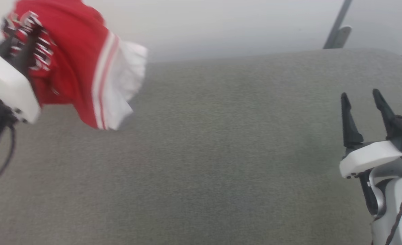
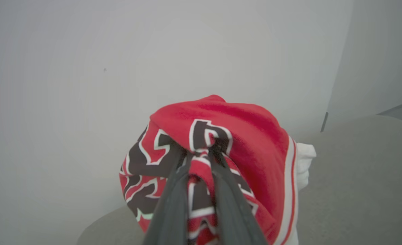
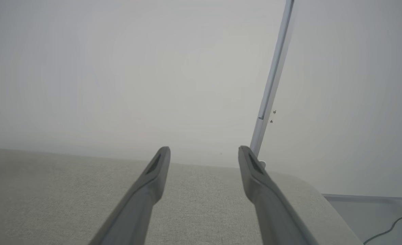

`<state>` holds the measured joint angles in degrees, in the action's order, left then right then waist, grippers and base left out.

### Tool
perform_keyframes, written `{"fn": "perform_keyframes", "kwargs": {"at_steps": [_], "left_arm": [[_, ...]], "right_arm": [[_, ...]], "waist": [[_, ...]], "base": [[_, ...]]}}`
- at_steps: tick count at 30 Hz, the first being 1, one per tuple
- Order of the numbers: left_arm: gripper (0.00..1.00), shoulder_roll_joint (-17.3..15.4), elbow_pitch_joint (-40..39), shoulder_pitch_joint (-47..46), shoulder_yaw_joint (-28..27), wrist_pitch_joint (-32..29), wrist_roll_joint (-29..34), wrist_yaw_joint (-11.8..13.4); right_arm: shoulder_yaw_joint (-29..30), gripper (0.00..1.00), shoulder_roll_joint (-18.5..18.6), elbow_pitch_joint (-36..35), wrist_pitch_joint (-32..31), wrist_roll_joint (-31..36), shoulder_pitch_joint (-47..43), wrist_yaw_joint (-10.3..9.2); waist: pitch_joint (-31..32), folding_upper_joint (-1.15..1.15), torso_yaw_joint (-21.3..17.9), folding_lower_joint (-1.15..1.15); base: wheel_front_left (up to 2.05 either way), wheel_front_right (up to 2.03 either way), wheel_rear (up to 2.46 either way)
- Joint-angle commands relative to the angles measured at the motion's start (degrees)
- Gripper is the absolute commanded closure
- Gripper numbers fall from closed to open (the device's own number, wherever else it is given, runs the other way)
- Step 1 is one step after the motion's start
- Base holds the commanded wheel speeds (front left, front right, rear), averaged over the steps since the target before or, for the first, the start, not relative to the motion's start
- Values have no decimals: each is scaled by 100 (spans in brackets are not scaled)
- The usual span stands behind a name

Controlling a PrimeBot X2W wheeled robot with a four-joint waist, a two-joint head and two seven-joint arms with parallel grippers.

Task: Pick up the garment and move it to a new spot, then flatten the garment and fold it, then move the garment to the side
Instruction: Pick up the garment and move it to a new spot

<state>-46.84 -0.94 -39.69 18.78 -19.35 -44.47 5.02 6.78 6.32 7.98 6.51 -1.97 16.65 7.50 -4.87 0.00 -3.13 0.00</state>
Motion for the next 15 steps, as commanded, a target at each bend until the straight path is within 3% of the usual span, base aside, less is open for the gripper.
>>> {"fn": "perform_keyframes", "kwargs": {"at_steps": [1,10,15], "left_arm": [[100,21,-357,181,67,-206,-58,158],[100,267,-1498,705,618,-849,-130,541],[100,553,-1579,956,1101,-1029,-103,556]], "right_arm": [[104,0,-30,-1,50,39,-71,-2],[407,0,-172,47,149,135,-226,-2],[453,0,-260,127,240,153,-239,-2]], "waist": [[-47,0,-188,0],[-162,0,-435,0],[-313,0,-529,0]], "base": [[0,0,0],[0,0,0],[0,0,0]]}}
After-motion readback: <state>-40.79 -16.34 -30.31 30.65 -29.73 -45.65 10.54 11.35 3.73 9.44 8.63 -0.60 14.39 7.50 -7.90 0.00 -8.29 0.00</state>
